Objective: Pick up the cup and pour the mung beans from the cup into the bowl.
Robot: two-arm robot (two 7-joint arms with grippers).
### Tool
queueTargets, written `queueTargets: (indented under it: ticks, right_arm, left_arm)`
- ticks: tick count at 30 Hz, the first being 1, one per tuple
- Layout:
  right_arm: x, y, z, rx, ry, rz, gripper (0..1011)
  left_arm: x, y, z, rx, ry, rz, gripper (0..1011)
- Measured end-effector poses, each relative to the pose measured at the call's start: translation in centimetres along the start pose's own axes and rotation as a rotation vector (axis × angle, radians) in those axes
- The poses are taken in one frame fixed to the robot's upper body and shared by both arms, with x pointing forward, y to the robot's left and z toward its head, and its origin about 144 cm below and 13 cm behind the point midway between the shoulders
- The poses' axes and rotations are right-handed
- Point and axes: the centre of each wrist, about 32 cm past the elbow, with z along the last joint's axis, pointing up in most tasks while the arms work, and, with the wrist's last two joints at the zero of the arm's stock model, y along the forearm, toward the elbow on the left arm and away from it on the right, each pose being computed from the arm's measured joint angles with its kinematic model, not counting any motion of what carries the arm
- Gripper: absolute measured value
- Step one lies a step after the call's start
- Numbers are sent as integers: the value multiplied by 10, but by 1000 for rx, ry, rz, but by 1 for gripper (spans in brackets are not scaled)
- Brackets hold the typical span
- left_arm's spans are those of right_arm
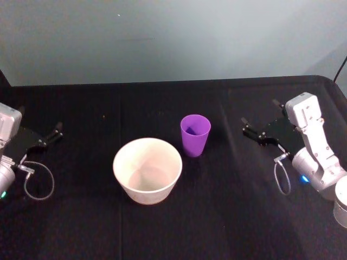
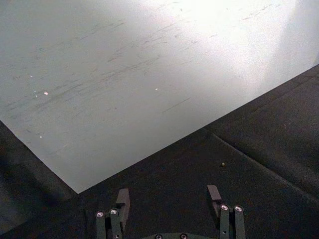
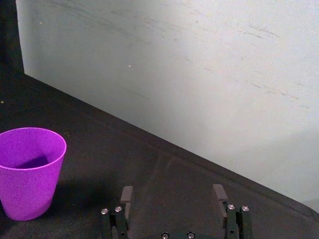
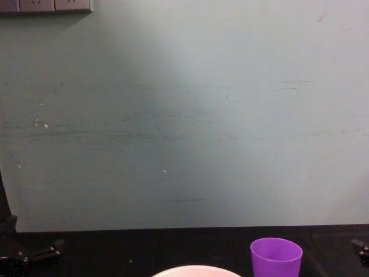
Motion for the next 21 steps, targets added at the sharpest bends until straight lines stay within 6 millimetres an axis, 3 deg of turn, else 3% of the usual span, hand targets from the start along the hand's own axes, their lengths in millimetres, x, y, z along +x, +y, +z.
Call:
queueTargets:
  ticks: [21]
  right_arm:
    - [0,0,0,0,0,0,1002]
  left_arm:
    - [0,0,0,0,0,0,1011]
